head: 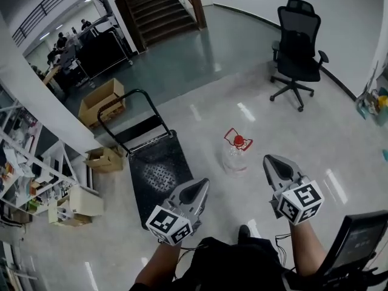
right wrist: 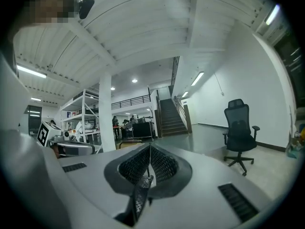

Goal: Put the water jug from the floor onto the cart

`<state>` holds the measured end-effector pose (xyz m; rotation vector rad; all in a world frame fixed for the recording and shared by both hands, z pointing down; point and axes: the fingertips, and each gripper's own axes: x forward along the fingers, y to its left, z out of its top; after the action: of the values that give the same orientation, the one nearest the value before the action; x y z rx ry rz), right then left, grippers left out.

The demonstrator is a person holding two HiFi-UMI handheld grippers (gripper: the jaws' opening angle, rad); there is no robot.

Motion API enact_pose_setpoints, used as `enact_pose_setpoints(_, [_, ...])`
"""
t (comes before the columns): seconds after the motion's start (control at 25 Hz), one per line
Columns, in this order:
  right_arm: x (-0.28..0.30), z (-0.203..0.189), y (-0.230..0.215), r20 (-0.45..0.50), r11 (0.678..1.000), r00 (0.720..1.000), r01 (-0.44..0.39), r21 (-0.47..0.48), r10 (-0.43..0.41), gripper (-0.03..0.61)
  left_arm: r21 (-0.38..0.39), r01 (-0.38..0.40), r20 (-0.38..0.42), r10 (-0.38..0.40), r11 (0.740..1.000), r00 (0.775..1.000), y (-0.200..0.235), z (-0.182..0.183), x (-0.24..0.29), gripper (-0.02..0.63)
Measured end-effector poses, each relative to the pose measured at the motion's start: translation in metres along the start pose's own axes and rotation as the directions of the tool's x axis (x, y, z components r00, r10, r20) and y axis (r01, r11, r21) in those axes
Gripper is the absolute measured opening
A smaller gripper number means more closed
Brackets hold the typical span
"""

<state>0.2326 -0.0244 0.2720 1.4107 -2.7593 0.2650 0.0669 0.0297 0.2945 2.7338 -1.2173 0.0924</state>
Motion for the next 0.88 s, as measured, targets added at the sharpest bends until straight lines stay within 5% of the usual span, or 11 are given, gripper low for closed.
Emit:
enact_pose_setpoints(0.6, [0.212,0.031,-0.095,-0.009,0.998,0.998,0.063,-0.005,-0.063,0.002,-0.02,0.105,0.05,-0.103,0.994,0.993,0.18,0.036,0.151,-0.002])
enact_pose_setpoints(0.88, [0.286,0.02,-0.135,-0.078,0.995,0.992,0.098,0.03,-0.096,0.03,-0.148,0.11,-0.008,-0.112,0.983,0.994,0.25,0.023,0.208,-0.002])
